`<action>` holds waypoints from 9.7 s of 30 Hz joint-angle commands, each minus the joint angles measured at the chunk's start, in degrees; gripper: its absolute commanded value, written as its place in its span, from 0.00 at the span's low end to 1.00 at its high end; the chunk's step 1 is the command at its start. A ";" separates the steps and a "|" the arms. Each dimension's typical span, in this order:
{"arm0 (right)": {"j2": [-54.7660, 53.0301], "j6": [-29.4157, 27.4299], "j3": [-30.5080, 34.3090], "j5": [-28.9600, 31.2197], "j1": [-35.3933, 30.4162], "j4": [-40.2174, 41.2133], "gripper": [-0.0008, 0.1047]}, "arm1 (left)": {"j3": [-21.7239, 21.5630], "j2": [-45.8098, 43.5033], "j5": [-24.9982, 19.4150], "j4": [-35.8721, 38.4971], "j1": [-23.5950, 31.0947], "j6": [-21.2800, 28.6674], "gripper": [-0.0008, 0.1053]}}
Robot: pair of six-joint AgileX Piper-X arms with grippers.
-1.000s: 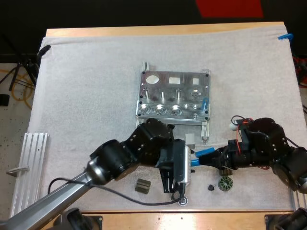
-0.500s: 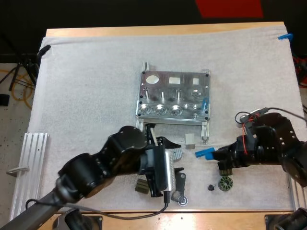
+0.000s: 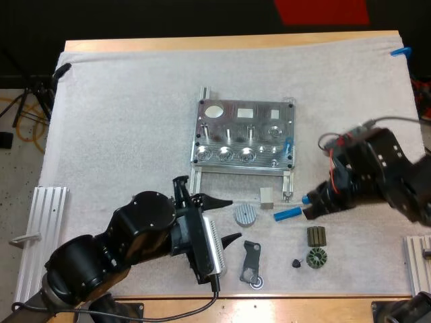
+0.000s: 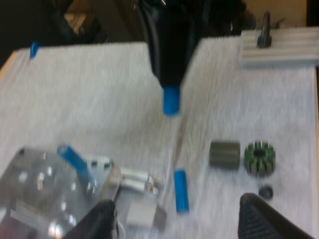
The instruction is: Load cells from right to left
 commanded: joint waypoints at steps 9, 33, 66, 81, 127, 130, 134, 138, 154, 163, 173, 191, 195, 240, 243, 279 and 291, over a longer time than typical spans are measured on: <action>11.24 -5.07 -12.18 1.29 0.03 3.74 0.01 | -0.50 -1.18 -4.79 8.64 0.04 -0.65 0.50; 19.25 -12.13 -18.93 6.70 0.03 3.07 0.01 | -0.50 -1.83 -28.05 8.75 0.04 -30.68 0.50; 35.62 -19.90 -28.88 18.86 3.46 0.03 0.01 | 2.07 -1.83 -22.61 1.45 0.04 -26.10 0.50; 40.41 -22.11 -28.92 20.54 3.46 -3.17 0.01 | 2.07 -1.83 -22.47 1.45 0.04 -25.60 0.50; 45.82 -22.12 -28.09 20.81 3.46 -5.18 0.01 | 2.07 -1.83 -22.47 1.04 0.04 -25.44 0.50; 47.18 -22.12 -28.09 20.81 3.46 -4.99 0.01 | 2.07 -1.83 -22.47 1.04 0.04 -25.44 0.50; 48.25 -22.12 -28.09 20.81 3.46 -4.99 0.01 | 2.07 -1.83 -22.47 1.04 0.04 -25.44 0.50; 48.23 -22.12 -27.93 20.81 3.46 -5.18 0.01 | 2.07 -1.83 -22.47 1.04 0.04 -25.44 0.50; 48.23 -18.89 -27.93 20.81 3.46 -5.18 0.48 | 2.07 -1.83 -22.47 1.04 0.04 -25.44 0.50; 44.90 -17.63 -28.09 20.81 3.46 -7.91 0.44 | 2.07 -1.83 -22.47 1.04 0.04 -25.44 0.50; 42.70 -17.71 -28.09 24.74 3.46 -9.17 0.44 | 2.07 -1.83 -22.47 1.04 0.04 -25.44 0.50; 39.82 -16.38 -28.09 31.45 3.46 -10.91 0.44 | 2.07 -1.83 -22.47 1.04 0.04 -25.44 0.50; 39.10 -16.38 -28.09 34.00 3.33 -9.00 0.44 | 2.07 -1.83 -22.47 1.04 0.04 -25.44 0.50; 41.05 -14.28 -25.34 30.49 3.33 -8.17 0.44 | 2.07 -1.83 -22.47 1.04 0.04 -25.44 0.50; 41.05 -13.32 -25.34 28.12 3.33 -8.17 0.44 | 2.07 -1.83 -22.47 1.04 0.04 -25.44 0.50; 43.22 -13.45 -24.65 29.70 4.00 -10.01 0.44 | 2.07 -1.83 -22.47 1.04 0.04 -25.02 0.50; 41.28 -13.45 -24.95 31.60 4.01 -10.39 0.44 | 2.07 -1.83 -22.47 1.04 0.04 -25.02 0.50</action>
